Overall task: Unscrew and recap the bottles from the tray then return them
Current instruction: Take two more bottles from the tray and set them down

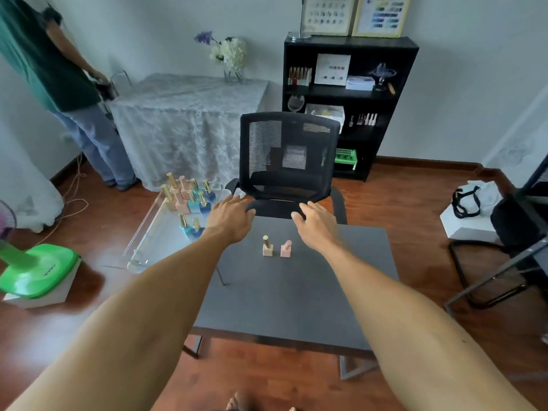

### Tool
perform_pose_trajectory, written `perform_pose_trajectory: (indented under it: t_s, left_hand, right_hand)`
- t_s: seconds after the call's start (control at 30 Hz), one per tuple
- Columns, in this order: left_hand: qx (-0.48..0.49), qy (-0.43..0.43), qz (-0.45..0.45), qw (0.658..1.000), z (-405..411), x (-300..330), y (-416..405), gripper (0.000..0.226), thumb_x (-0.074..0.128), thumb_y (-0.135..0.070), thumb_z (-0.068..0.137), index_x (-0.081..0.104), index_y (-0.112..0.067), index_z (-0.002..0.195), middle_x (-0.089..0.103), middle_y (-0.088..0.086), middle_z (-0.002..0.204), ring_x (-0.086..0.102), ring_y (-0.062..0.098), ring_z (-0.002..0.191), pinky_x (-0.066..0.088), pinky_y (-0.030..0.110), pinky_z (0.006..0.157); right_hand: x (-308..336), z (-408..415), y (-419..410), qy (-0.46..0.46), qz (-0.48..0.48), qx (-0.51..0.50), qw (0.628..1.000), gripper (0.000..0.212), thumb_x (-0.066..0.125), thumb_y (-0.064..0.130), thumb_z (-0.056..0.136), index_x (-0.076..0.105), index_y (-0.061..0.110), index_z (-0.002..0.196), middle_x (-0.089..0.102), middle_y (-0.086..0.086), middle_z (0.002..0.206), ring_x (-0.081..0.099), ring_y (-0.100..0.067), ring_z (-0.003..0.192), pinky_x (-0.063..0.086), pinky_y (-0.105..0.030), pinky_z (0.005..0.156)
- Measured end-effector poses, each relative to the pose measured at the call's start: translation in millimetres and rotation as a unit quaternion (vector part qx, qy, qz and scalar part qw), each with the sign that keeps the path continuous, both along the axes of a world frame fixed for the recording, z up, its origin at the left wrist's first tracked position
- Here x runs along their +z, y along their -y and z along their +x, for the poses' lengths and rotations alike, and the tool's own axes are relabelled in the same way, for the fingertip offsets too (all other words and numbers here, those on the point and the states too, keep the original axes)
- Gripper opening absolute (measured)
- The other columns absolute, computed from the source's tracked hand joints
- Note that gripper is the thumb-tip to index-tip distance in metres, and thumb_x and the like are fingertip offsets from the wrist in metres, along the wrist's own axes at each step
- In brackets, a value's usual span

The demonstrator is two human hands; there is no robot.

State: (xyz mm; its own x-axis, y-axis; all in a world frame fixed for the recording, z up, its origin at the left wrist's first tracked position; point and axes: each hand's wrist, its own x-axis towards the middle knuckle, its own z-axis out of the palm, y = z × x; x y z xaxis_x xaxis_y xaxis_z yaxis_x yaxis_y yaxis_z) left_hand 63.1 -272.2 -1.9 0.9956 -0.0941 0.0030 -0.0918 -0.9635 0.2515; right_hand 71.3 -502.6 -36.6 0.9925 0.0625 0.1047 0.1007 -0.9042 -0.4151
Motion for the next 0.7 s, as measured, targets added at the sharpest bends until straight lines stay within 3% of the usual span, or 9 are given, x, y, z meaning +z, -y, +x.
perform_pose_trajectory:
  t_s: [0.13,0.27,0.4,0.7]
  left_hand:
    - [0.009,0.014,0.024,1.000,-17,13,-18,0.040,0.035,-0.041,0.105,0.060,-0.019,0.129,0.059,0.012,0.130,0.048,0.033,0.132,0.037,0.048,0.109]
    - [0.021,0.023,0.028,0.999,-28,21,-48,0.052,0.034,-0.050,0.105,0.060,-0.016,0.135,0.055,0.010,0.144,0.041,0.031,0.141,0.030,0.046,0.114]
    - [0.030,0.039,0.029,0.998,-34,27,-84,0.046,0.039,-0.043,0.104,0.056,-0.020,0.141,0.052,0.007,0.148,0.042,0.030,0.141,0.031,0.046,0.115]
    - [0.010,0.025,0.021,0.999,-40,20,-171,0.045,0.045,-0.028,0.102,0.050,-0.015,0.145,0.053,0.007,0.149,0.049,0.031,0.135,0.039,0.048,0.112]
  right_hand:
    - [10,-11,-21,-0.001,-0.002,0.022,1.000,0.050,0.043,0.040,0.106,0.059,0.008,0.141,0.060,-0.013,0.143,0.050,-0.031,0.135,0.041,-0.044,0.108]
    - [17,-18,-53,0.003,-0.001,0.042,0.999,0.052,0.041,0.040,0.106,0.054,0.010,0.146,0.057,-0.012,0.147,0.047,-0.029,0.139,0.040,-0.045,0.110]
    - [20,-23,-87,-0.005,0.001,0.055,0.998,0.054,0.040,0.041,0.107,0.049,0.011,0.151,0.048,-0.012,0.157,0.040,-0.028,0.147,0.037,-0.045,0.115]
    - [17,-38,-171,-0.012,0.063,0.050,0.997,0.042,0.048,0.035,0.106,0.059,0.010,0.136,0.058,-0.010,0.144,0.048,-0.032,0.138,0.040,-0.049,0.106]
